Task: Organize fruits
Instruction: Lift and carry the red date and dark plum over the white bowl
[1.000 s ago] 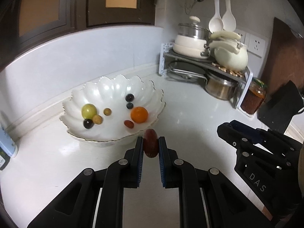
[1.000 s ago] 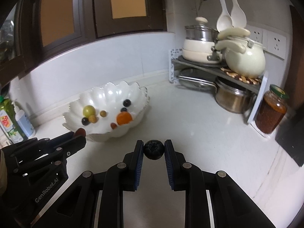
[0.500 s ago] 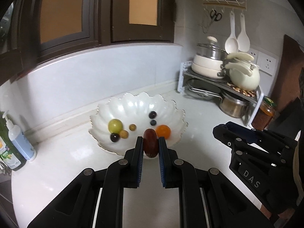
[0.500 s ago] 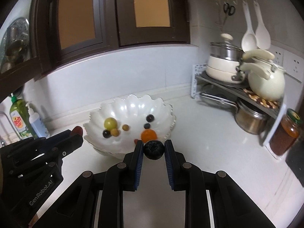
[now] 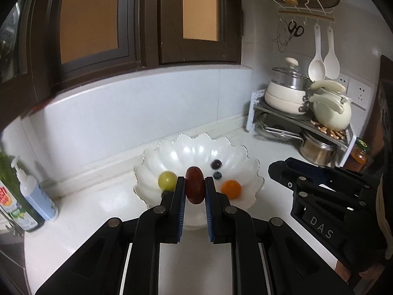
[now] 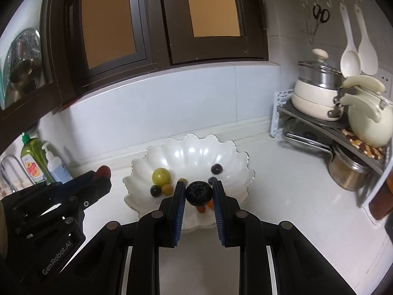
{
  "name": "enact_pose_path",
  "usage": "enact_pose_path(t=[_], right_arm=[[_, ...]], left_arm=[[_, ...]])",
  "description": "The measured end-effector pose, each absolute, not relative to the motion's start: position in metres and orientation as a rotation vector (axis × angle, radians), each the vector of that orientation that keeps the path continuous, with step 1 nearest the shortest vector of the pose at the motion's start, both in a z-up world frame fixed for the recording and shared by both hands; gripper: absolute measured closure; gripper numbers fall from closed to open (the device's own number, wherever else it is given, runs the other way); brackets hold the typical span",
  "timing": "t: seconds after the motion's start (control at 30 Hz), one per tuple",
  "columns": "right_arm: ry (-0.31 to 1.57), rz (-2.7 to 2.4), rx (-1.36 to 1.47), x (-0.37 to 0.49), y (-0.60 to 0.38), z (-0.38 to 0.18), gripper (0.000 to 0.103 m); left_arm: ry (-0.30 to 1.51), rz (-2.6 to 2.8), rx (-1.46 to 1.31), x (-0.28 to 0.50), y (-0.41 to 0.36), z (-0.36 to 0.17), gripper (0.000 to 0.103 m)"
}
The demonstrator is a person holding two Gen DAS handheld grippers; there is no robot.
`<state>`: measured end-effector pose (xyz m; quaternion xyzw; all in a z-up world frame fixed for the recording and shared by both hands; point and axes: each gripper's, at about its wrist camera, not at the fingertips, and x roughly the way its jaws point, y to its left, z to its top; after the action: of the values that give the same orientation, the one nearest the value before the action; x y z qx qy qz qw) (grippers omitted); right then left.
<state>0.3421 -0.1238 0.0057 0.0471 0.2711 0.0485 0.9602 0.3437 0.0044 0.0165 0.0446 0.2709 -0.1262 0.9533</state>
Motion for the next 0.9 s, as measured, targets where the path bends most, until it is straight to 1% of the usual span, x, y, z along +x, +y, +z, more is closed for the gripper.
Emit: enact_pose_path(t=[0.6,0.77,0.9], right_arm=[[0.617,0.097,0.048,0.415,-0.131,0.012,0.079],[0.687,0.121,0.072,0.443,-0.137,0.004,0.079],[0.756,0.128,0.087,0.463,-0.141,-0.007,0.079]], left_arm=[[0.648,-0.223,0.067,0.418,-0.001,0.020,0.087],[0.695,-0.221,0.049,0.442,-0.003,0.018,0.087],[0.773,-0.236,0.018,0.464,-0.005,0.007,0.087]])
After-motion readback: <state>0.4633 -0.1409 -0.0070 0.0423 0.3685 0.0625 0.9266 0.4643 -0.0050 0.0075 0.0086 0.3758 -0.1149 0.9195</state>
